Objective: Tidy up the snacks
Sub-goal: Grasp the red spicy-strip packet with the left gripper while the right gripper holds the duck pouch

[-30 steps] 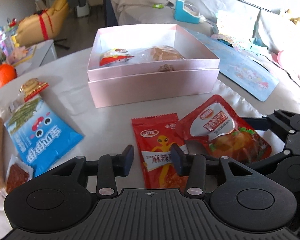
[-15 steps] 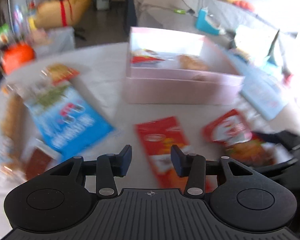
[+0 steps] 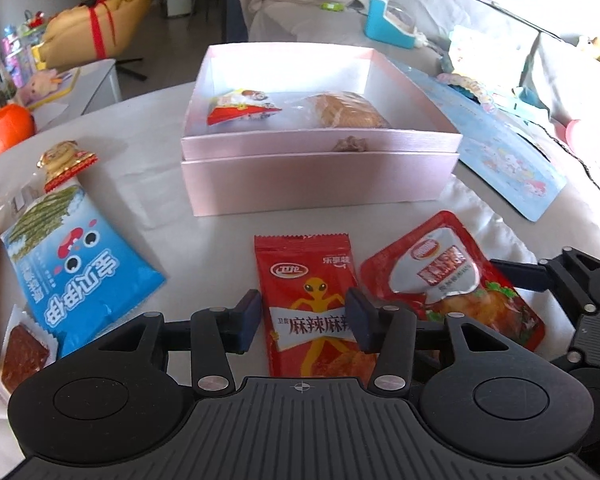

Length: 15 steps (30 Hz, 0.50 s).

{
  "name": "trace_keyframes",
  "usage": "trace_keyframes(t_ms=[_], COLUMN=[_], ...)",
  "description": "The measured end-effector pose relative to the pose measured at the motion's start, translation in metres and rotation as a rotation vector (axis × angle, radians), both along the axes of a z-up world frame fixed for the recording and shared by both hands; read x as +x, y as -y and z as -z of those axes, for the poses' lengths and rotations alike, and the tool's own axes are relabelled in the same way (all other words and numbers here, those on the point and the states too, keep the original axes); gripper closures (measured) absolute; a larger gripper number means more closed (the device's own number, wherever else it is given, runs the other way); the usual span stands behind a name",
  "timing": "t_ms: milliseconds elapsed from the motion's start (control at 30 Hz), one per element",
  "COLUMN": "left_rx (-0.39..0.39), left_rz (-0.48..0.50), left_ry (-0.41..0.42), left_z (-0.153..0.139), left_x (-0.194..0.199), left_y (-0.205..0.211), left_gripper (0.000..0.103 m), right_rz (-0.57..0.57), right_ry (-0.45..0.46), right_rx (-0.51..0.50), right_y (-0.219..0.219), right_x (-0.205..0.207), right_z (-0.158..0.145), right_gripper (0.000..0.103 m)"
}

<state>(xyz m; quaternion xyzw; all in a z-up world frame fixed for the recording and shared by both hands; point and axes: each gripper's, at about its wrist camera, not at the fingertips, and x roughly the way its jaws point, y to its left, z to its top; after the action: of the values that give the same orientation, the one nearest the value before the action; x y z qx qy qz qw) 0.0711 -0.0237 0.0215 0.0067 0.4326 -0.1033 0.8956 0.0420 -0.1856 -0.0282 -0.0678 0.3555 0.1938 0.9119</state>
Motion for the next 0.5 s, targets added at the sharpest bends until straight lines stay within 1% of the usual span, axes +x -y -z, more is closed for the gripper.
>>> trace_keyframes(t_ms=[100, 267, 300, 367, 433, 500], left_rx=[0.004, 0.024, 0.024, 0.030, 0.050, 0.069], left_rz=[0.024, 0.047, 0.050, 0.058, 0.070, 0.084], left_ry=[0.003, 0.016, 0.017, 0.017, 0.022, 0.036], left_z=[0.000, -0.002, -0.002, -0.002, 0.000, 0.001], left_x=[-0.002, -0.008, -0.008, -0.010, -0.011, -0.011], left_y=[0.006, 0.013, 0.014, 0.016, 0.019, 0.020], left_gripper=[0.051, 0.052, 0.053, 0.053, 0.052, 0.049], right_rz=[-0.007, 0.003, 0.011, 0.035, 0.073, 0.086], right_ry=[-0.005, -0.029, -0.020, 0.009, 0.020, -0.004], right_rx=[0.002, 0.035, 0.028, -0.020, -0.043, -0.004], right_y=[0.001, 0.010, 0.012, 0.013, 0.016, 0.022], right_x=[0.000, -0.006, -0.009, -0.015, -0.014, -0.010], right_z=[0.000, -0.006, -0.007, -0.005, -0.002, -0.001], right_gripper=[0.004, 0.005, 0.005, 0.005, 0.005, 0.005])
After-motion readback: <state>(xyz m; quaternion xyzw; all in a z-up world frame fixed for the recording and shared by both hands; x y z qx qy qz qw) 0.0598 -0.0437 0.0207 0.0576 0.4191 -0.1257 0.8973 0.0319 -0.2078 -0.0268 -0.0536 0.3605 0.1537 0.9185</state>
